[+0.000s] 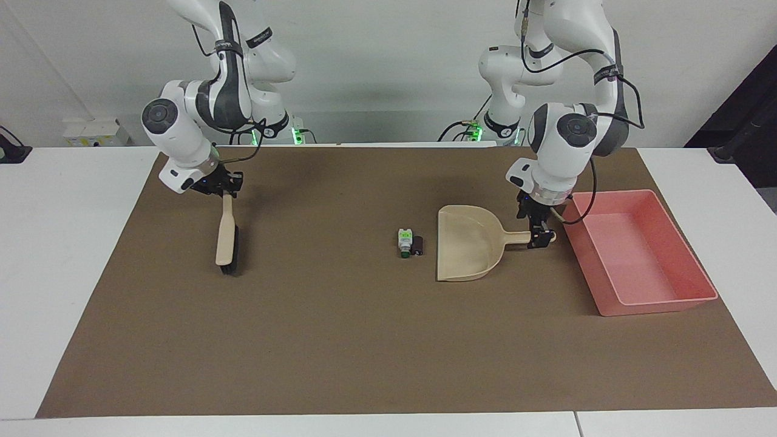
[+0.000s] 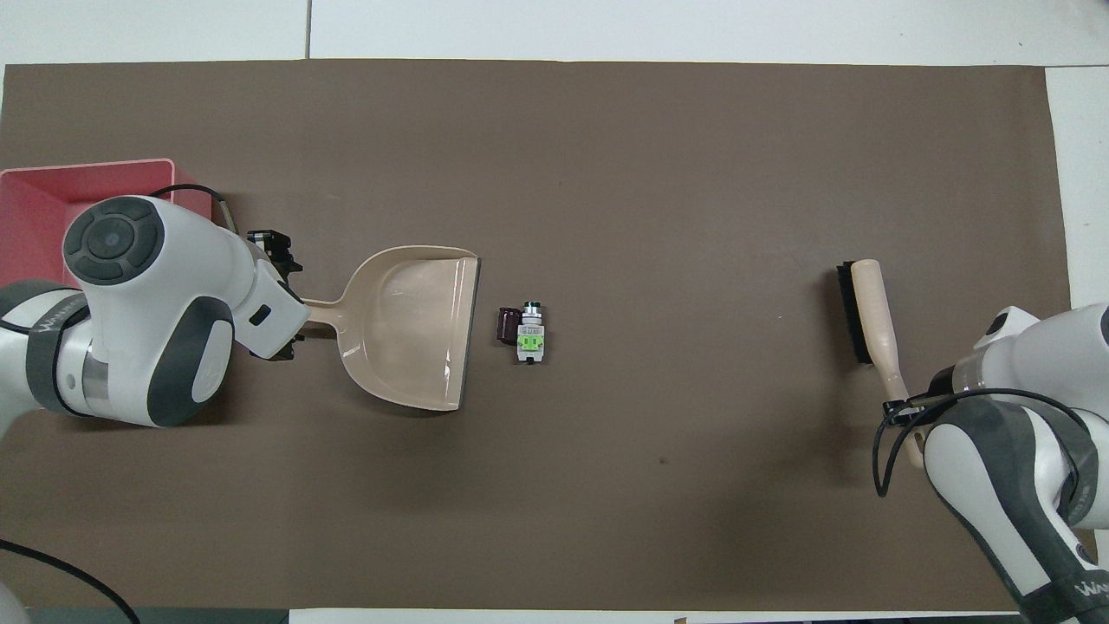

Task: Clean e-waste and dump in bin
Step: 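Bring the brush beside the electronic parts while the left gripper holds the dustpan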

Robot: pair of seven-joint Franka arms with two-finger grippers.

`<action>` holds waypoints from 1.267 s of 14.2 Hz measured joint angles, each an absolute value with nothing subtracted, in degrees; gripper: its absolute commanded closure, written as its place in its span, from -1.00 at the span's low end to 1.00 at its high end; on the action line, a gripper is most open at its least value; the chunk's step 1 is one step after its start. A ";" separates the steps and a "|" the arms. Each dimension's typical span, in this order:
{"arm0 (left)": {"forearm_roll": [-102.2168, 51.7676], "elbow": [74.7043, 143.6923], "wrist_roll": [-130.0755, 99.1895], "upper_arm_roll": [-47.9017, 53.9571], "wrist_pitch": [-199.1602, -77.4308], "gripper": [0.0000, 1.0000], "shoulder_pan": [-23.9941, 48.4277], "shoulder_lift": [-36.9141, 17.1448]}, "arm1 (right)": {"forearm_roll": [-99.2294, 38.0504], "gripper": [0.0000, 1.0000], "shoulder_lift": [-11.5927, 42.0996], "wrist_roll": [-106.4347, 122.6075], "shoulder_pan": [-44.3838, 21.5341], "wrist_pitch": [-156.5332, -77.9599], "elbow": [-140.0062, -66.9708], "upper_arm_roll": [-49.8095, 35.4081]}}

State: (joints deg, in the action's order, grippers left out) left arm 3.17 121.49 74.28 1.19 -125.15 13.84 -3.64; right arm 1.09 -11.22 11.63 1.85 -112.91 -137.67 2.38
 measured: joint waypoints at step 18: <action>3.26 124.27 73.55 1.20 -128.56 0.62 14.83 -5.73 | -5.89 1.00 10.68 -30.30 -34.45 -103.60 -109.11 1.02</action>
